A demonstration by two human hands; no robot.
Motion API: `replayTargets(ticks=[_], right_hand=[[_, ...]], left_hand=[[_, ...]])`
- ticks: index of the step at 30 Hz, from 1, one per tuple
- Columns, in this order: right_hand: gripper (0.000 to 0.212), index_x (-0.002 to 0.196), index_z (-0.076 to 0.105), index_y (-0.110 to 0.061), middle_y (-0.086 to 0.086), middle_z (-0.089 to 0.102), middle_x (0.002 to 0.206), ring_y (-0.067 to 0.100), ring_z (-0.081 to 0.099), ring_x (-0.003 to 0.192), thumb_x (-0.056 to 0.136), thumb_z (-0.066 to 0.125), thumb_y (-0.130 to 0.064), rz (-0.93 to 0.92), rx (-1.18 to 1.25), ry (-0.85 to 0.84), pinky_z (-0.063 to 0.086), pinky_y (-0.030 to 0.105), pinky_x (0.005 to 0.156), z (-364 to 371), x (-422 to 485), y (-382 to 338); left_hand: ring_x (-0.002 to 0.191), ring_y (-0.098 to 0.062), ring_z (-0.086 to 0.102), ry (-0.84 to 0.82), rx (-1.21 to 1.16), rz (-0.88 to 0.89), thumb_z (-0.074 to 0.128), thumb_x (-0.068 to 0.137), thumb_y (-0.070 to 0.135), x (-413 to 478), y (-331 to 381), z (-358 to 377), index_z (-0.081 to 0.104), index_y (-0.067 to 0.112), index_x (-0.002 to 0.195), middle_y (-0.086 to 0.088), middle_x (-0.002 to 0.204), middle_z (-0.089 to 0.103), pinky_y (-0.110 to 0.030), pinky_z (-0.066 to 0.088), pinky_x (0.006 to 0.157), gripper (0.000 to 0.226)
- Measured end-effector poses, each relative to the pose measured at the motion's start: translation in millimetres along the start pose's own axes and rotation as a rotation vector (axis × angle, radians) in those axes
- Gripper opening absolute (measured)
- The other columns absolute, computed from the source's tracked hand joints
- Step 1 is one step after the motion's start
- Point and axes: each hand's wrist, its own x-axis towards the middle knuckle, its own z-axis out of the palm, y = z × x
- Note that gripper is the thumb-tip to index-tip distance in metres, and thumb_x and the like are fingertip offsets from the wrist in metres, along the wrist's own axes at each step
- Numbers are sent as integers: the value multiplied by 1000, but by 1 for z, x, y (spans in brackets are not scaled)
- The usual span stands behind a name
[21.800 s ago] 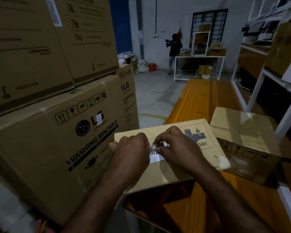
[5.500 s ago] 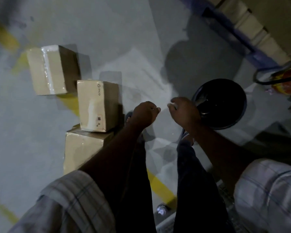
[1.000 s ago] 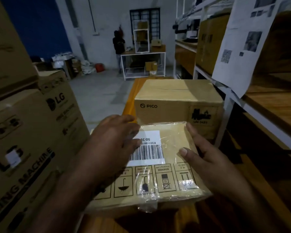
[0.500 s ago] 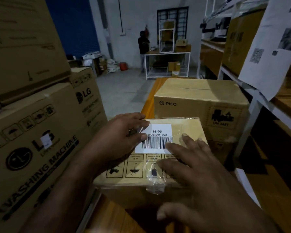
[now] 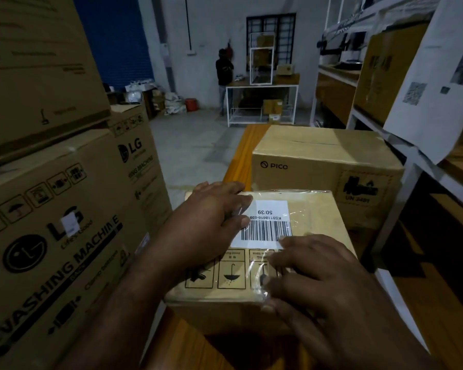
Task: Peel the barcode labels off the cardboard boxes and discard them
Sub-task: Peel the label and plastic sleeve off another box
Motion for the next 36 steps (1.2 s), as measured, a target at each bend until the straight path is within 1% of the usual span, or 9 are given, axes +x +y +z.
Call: replayTargets(ticks=[9, 14, 18, 21, 24, 26, 29, 33, 36], right_hand=[[31, 99, 68, -43, -25, 57, 113, 1, 50, 119, 81, 60, -67, 74, 74, -80, 46, 41, 95, -11, -6, -7], [12, 91, 68, -41, -23, 58, 105, 2, 53, 115, 82, 66, -50, 46, 71, -41, 42, 40, 94, -9, -10, -13], [9, 82, 68, -33, -20, 63, 92, 6, 61, 100, 85, 66, -41, 156, 254, 36, 47, 38, 82, -13, -9, -14], [20, 88, 68, -30, -19, 60, 97, 5, 59, 95, 87, 58, -47, 381, 272, 186, 53, 34, 71, -12, 0, -11], [47, 122, 58, -37, -17, 50, 130, 8, 40, 124, 86, 46, -64, 544, -47, 154, 43, 39, 96, -13, 15, -4], [68, 142, 37, -41, -14, 30, 153, 13, 17, 142, 82, 34, -72, 584, -178, -12, 21, 50, 112, -12, 25, -3], [82, 151, 14, -40, -12, 9, 162, 13, -2, 149, 78, 7, -77, 617, -257, -169, 3, 47, 119, -8, 32, -4], [83, 152, 11, -39, -11, 9, 162, 14, 0, 149, 78, -2, -74, 619, -292, -174, 12, 43, 118, -5, 30, -10], [75, 147, 33, -35, -5, 28, 158, 18, 17, 147, 85, 11, -71, 600, -305, -118, 24, 47, 113, -2, 26, -9]], left_hand=[[137, -2, 27, 26, -38, 10, 60, 96, 33, -13, 7, -4, 57, 31, 136, 16, 154, 39, -19, 14, 110, 40], [141, -3, 26, 25, -36, 28, 60, 96, 32, -19, 6, -4, 58, 32, 135, 18, 155, 37, -21, 15, 113, 39], [137, -3, 40, 19, -181, -20, 68, 91, 23, -29, 1, -10, 63, 31, 128, 23, 149, 43, -37, 43, 110, 38], [132, 5, 42, 46, -253, -21, 77, 82, 22, -36, 0, -16, 68, 32, 118, 32, 145, 36, -24, 51, 95, 38], [122, 9, 40, 78, -208, -14, 78, 80, 32, -44, 0, -18, 66, 33, 121, 37, 148, 23, -18, 47, 91, 43], [126, 5, 39, 124, -157, -24, 74, 82, 38, -51, 1, -14, 65, 31, 127, 32, 154, 21, -25, 45, 98, 46], [143, -4, 26, 211, -80, -66, 65, 89, 43, -60, 4, -3, 62, 22, 132, 18, 159, 28, -24, 24, 112, 48], [141, -22, 40, 226, 43, -28, 57, 94, 42, -62, 4, 7, 71, 14, 120, 0, 148, 51, -45, 32, 116, 40], [129, -24, 53, 226, 57, -22, 56, 88, 39, -59, 4, 10, 74, 14, 113, -2, 137, 61, -52, 38, 111, 39]])
